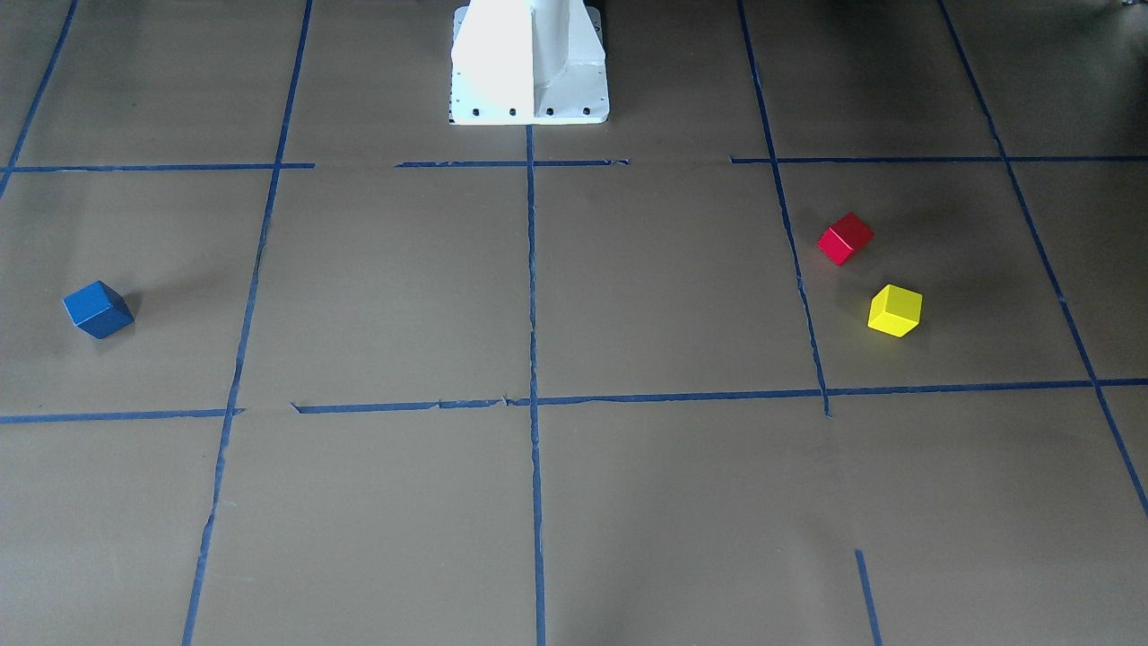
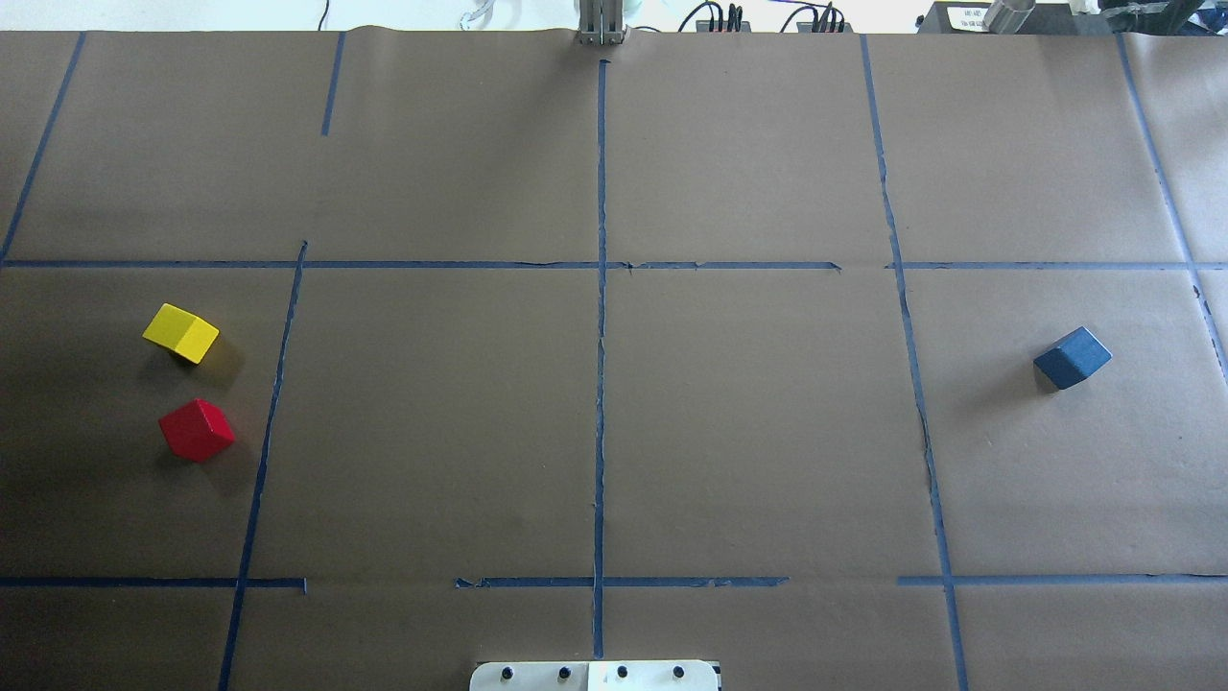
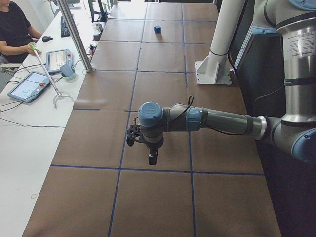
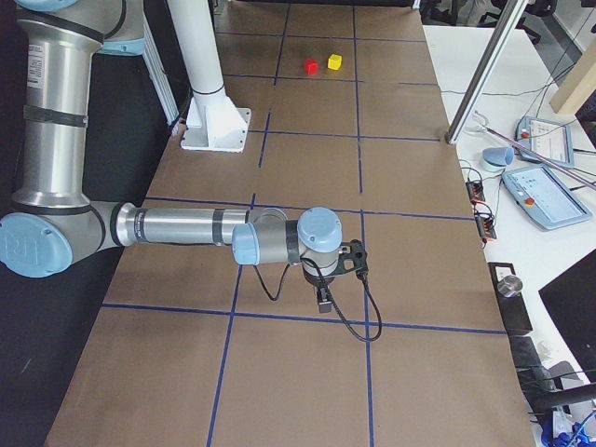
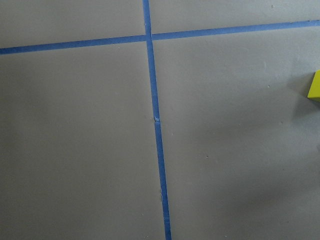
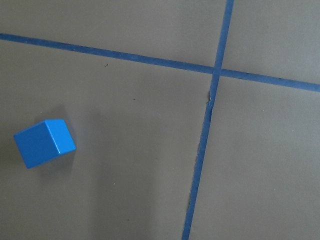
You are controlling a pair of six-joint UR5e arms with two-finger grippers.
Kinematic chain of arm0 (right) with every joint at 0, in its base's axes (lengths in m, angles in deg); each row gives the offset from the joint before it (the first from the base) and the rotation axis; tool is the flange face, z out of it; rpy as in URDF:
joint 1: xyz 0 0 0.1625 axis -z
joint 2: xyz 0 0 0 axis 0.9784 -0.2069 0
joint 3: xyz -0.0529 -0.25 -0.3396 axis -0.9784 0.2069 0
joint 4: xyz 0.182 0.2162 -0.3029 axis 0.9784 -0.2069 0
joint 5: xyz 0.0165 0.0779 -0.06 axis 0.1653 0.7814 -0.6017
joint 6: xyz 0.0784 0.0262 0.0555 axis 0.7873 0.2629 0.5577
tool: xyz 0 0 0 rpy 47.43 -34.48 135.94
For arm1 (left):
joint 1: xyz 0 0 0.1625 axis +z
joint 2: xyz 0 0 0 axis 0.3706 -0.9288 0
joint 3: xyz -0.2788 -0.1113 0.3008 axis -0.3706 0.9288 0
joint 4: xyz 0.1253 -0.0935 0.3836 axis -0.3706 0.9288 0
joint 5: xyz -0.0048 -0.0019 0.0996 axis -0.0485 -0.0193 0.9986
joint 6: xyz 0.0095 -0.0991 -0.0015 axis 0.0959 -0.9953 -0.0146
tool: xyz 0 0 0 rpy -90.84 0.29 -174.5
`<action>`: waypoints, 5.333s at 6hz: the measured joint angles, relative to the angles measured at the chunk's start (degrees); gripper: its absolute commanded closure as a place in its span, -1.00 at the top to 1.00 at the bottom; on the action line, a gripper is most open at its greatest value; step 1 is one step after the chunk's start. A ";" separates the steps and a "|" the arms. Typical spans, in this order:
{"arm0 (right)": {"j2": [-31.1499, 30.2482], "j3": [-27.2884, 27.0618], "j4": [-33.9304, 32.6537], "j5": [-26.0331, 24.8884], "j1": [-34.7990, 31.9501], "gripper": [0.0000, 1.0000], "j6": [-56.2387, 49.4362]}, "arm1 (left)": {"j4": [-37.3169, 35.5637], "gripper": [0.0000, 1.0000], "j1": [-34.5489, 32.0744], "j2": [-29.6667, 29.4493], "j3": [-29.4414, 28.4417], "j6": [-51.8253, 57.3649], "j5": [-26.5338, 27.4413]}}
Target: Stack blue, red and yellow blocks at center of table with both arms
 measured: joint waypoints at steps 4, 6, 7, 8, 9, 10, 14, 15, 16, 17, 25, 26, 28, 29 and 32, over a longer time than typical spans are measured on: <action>-3.43 -0.51 -0.13 0.22 0.01 1.00 -8.25 | 0.97 1.00 0.64 2.91 2.01 0.90 0.60; -4.21 -0.72 1.48 0.64 0.07 1.00 -8.44 | 1.05 1.00 0.70 2.92 1.62 0.71 0.40; -4.55 -0.75 2.22 0.74 0.15 1.00 -8.48 | 1.00 1.00 0.74 2.89 1.20 0.54 0.21; -4.89 -0.86 3.05 1.67 0.91 1.00 -8.46 | 1.04 1.00 0.77 2.89 0.96 0.50 0.03; -5.21 -0.76 5.67 2.46 2.72 1.00 -7.85 | 1.22 1.00 0.79 2.89 1.02 0.55 -0.07; -5.04 -0.53 8.87 0.93 5.36 1.00 -5.69 | 1.28 1.00 0.79 2.81 1.16 0.57 -0.10; 0.51 -0.11 16.27 -4.97 18.94 0.99 -1.60 | 1.31 1.00 0.67 2.70 2.00 0.80 -0.11; 1.62 -0.07 17.09 -5.69 21.38 0.99 -0.38 | 1.31 1.00 0.64 2.83 2.30 0.84 -0.11; 2.98 0.26 17.50 -6.40 23.67 0.99 2.90 | 1.31 1.00 0.63 2.78 2.39 0.84 -0.11; 4.28 0.92 17.63 -7.09 25.78 0.99 6.44 | 1.31 1.00 0.62 2.69 2.49 0.88 -0.11; 8.57 7.38 17.68 -11.05 31.05 -0.99 10.20 | 0.73 1.00 0.30 2.96 4.85 0.67 -0.20; 8.59 7.50 17.65 -10.81 31.29 -1.00 9.94 | 0.65 1.00 0.27 2.98 5.16 0.67 -0.20; 10.20 4.89 16.59 -9.30 31.42 -1.00 13.80 | 0.45 1.00 0.27 2.98 5.88 0.67 -0.23; 14.87 2.16 14.17 -7.87 32.58 -1.00 23.03 | 0.65 1.00 0.27 2.99 5.85 0.69 -0.24; 38.33 4.85 8.39 -13.75 46.96 -1.00 63.60 | 1.22 1.00 0.27 2.96 6.07 0.78 -0.28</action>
